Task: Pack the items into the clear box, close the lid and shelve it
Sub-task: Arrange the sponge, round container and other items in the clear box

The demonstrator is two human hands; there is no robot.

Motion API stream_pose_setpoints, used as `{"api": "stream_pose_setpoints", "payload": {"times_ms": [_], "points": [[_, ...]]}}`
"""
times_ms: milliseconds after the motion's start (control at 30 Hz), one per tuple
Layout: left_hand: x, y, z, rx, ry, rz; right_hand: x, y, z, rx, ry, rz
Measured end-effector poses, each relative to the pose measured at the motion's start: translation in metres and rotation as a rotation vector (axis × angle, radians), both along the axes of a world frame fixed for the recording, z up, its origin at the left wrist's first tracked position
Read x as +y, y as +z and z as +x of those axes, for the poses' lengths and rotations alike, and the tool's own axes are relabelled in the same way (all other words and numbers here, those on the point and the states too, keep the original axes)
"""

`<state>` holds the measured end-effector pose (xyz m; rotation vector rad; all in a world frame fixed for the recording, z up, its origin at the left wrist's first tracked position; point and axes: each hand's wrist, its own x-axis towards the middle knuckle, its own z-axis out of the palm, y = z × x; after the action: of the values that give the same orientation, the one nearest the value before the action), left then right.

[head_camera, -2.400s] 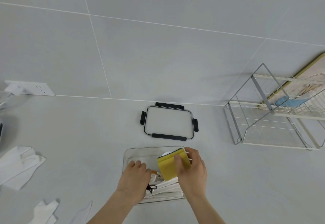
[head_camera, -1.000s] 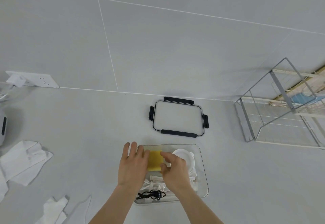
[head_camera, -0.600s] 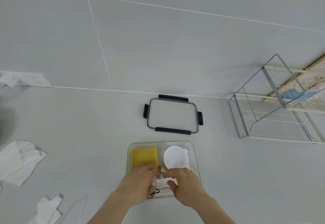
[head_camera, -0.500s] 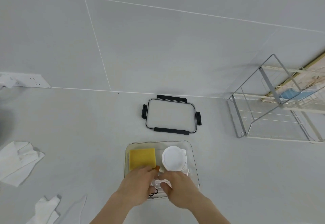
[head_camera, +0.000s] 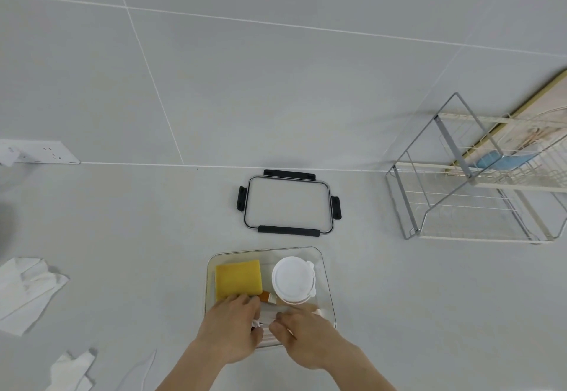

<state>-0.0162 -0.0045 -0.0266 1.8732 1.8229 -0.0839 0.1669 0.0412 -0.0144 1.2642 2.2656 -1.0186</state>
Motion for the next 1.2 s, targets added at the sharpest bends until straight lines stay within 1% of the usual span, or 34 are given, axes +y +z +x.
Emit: {"api": "stream_pose_setpoints", "payload": {"times_ms": [133, 233, 333, 467, 600, 733, 800, 967, 1200], "points": [[0.001, 0.000, -0.001, -0.040, 0.016, -0.034, 0.002, -0.003, 0.003, -0.001, -0.013, -0.009], [0.002, 0.002, -0.003, -0.095, 0.026, -0.103, 0.000, -0.007, 0.007, 0.030, -0.037, 0.074], [0.002, 0.000, -0.005, -0.106, 0.025, -0.122, -0.001, -0.012, 0.010, 0.047, 0.006, 0.143], [0.002, -0.007, 0.000, -0.091, 0.004, -0.104, -0.001, -0.013, 0.005, 0.057, 0.022, 0.135], [-0.001, -0.013, 0.004, -0.039, -0.039, -0.110, -0.001, -0.012, 0.003, 0.044, 0.032, 0.129], [-0.002, -0.013, 0.004, -0.086, -0.011, 0.071, -0.001, -0.010, 0.005, 0.016, 0.056, 0.159], [-0.002, -0.013, 0.007, -0.110, -0.023, 0.096, -0.001, -0.010, 0.006, 0.007, 0.046, 0.142], [-0.004, -0.014, 0.012, -0.107, -0.026, 0.032, -0.002, -0.011, 0.008, 0.012, 0.013, 0.123], [-0.005, -0.004, 0.000, -0.184, -0.029, -0.016, -0.002, -0.009, 0.013, 0.090, 0.026, 0.146]]}}
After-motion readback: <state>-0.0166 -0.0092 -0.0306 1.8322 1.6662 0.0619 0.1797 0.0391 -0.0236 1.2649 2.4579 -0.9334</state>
